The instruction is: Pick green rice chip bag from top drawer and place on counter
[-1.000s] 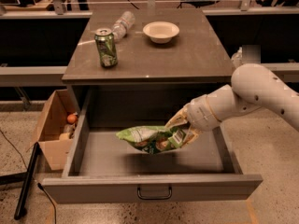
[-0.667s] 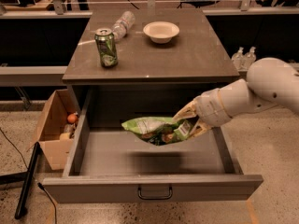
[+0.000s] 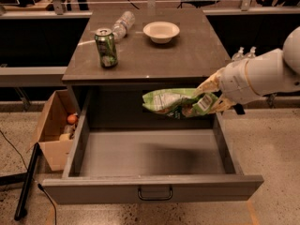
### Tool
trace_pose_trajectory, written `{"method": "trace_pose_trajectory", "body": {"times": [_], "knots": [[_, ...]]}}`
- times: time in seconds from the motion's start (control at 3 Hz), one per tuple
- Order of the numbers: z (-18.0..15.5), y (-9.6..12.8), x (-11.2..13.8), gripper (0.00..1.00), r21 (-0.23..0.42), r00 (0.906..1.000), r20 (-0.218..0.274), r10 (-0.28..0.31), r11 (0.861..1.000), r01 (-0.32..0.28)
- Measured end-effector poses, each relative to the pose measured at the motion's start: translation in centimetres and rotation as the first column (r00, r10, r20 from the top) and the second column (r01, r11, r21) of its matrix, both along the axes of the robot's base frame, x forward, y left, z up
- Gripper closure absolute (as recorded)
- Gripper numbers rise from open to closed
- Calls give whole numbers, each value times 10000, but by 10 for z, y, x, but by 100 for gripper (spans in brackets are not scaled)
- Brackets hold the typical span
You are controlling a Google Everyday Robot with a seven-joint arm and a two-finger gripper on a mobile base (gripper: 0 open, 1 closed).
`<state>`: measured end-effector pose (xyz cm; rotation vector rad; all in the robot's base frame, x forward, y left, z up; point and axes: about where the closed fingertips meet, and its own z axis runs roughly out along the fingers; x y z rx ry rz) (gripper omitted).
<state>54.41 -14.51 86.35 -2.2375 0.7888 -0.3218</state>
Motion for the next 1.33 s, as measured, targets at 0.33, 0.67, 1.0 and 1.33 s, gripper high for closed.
{"method": "trace_pose_trajectory", "body": {"times": [0.33, 0.67, 1.0, 1.33], "knots": [[42, -20, 12, 100, -337, 9928, 1022, -624, 9972, 661], [78, -32, 24, 100, -629, 9769, 1906, -961, 9920, 1099], [93, -26, 48, 100, -970, 9618, 2546, -1009, 9869, 1293], [98, -12, 85, 100, -1459, 9477, 3066, -885, 9795, 1387]]}}
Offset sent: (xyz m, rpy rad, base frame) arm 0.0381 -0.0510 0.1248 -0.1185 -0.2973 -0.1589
